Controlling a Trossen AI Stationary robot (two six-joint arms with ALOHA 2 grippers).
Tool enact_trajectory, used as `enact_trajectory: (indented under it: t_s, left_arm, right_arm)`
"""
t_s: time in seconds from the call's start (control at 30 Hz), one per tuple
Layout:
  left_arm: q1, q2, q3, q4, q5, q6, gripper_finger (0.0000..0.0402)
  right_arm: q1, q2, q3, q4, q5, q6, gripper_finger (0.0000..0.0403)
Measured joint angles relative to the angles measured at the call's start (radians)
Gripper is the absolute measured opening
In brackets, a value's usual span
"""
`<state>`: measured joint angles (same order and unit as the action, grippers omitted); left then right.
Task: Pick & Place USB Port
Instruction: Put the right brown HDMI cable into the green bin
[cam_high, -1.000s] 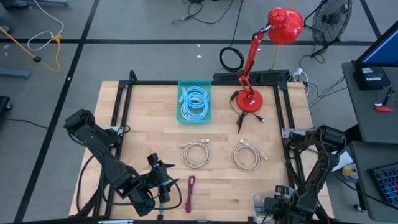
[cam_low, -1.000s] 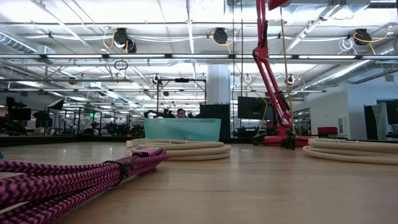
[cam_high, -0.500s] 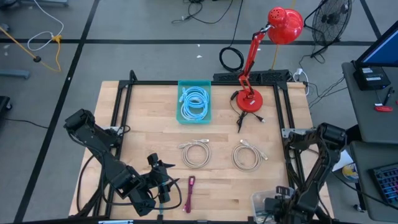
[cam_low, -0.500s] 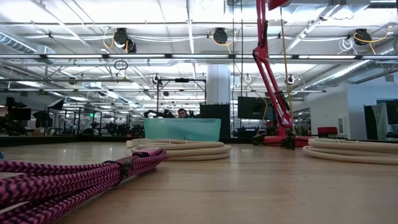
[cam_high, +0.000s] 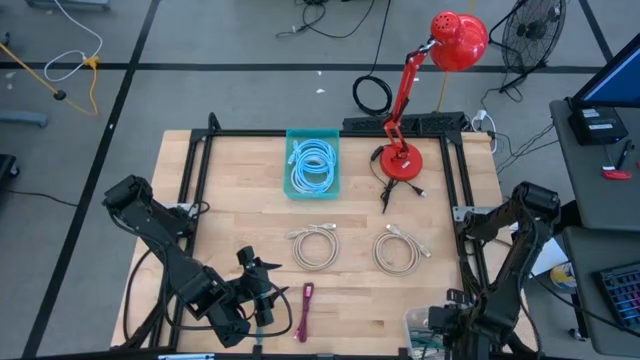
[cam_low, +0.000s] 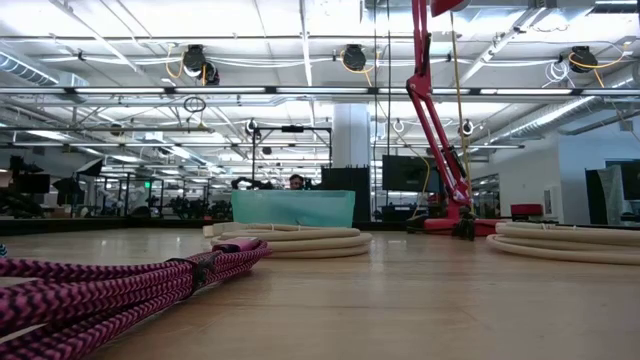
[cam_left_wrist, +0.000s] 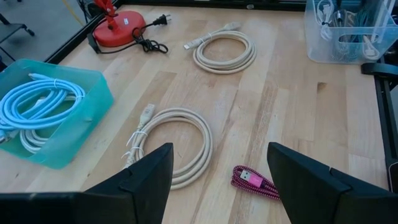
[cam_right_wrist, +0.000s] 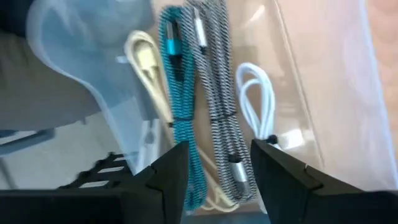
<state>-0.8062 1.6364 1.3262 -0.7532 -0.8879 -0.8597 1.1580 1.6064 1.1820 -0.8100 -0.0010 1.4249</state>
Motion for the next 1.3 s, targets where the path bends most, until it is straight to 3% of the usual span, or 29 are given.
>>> enact_trajectory:
  t_s: [0.2, 0.4, 0.77, 0.97, 1.1, 1.3]
  left_arm:
    - [0.000, 0.000, 0.000, 0.000, 0.000, 0.000, 0.0262]
    - [0.000, 0.000, 0.000, 0.001, 0.000, 0.000, 0.0262]
    - [0.000, 0.000, 0.000, 0.002, 0.000, -0.001, 0.0262]
    - [0.000, 0.000, 0.000, 0.002, 0.000, 0.000, 0.0262]
    - [0.000, 0.000, 0.000, 0.002, 0.000, 0.000, 0.0262]
    - [0.000, 0.000, 0.000, 0.002, 0.000, 0.001, 0.0262]
  right_arm:
    - [-0.035, -0.094, 0.000, -0.003, 0.013, -0.024, 0.0164]
    - [-0.075, -0.185, 0.000, -0.002, 0.128, -0.144, 0.0164]
    - [-0.249, -0.334, 0.000, 0.001, 0.519, -0.410, 0.0164]
    - [-0.359, -0.349, 0.000, 0.064, 0.687, -0.599, 0.0163]
    - [-0.450, -0.349, 0.000, 0.083, 0.707, -0.598, 0.0158]
    - [-0.590, -0.349, 0.000, -0.035, 0.651, -0.412, 0.0147]
